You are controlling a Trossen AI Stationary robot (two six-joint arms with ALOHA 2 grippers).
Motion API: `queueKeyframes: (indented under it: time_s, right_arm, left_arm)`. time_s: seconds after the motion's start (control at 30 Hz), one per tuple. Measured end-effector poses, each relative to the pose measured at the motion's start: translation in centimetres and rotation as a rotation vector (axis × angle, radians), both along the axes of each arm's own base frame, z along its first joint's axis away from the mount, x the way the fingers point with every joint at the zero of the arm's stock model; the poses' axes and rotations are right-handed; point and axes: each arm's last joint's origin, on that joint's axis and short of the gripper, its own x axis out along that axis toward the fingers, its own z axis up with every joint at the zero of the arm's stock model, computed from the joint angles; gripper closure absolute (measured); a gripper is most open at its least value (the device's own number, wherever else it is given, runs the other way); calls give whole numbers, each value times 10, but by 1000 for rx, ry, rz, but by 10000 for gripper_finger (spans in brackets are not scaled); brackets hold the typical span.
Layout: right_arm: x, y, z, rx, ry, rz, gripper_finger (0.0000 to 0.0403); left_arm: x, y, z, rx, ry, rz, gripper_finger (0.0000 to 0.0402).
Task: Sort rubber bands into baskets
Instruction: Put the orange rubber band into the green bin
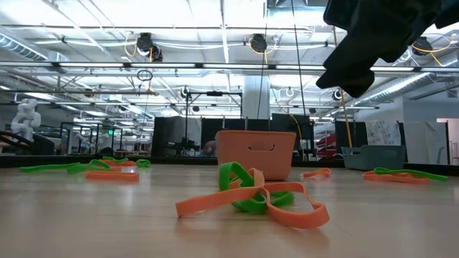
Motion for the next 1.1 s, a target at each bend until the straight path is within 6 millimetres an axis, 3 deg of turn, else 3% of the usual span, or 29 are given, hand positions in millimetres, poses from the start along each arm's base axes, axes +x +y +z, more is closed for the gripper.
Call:
queueKeyframes:
  time_s: [0.5, 0.63, 0.8, 0.93, 1.1]
  right_arm:
    - [-4, -1, -5, 4, 76, 10, 252]
    - [-10, 0, -12, 35, 175, 57, 252]
    - [-12, -4, -15, 10, 212, -20, 252]
    - [-11, -5, -14, -21, 192, -41, 252]
    - [-10, -7, -14, -33, 186, -46, 252]
  left_arm:
    - [-2, 4, -1, 38, 32, 7, 283]
    - [-1, 5, -1, -4, 71, -18, 277]
    - [2, 11, 3, -22, 45, -27, 276]
    - [8, 24, 13, 65, -176, -75, 276]
    - [18, 51, 25, 470, -526, -86, 276]
